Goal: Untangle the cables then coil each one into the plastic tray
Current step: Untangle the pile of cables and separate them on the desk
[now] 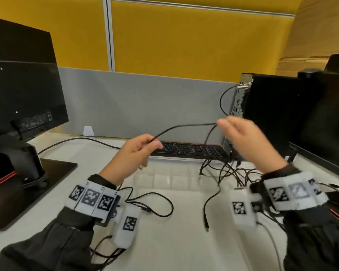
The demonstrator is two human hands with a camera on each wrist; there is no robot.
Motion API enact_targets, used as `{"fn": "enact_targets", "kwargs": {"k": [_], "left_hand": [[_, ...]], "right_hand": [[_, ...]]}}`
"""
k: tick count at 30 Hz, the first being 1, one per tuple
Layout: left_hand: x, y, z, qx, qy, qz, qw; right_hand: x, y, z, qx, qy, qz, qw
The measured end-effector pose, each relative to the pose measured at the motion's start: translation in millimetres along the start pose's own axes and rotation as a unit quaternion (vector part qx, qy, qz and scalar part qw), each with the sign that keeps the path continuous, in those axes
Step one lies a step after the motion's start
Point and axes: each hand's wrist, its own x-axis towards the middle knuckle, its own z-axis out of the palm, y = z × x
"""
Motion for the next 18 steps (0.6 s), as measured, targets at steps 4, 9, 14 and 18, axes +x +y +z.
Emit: {"fn": "enact_targets", "kwargs": {"k": [4, 9, 14, 18], "left_hand": [[-5, -23, -15, 0.104, -0.015, -0.027, 0.994], [-8, -41, -24, 0.102, -0.042, -0.051, 0.993], [-11, -53, -32, 0.117, -0.061, -0.109, 0.985], [-21, -52, -31, 0.129, -0.158, -0.177, 0.963]], "right_hand": [[25, 60, -50, 0.045, 0.202, 0.079, 0.975], [32, 100, -104, 0.000, 0.439, 0.156, 0.885], [14, 125, -113, -0.080, 0.514, 0.169, 0.837], [6, 151, -106, -0.239, 0.237, 0.307, 0.890]]}}
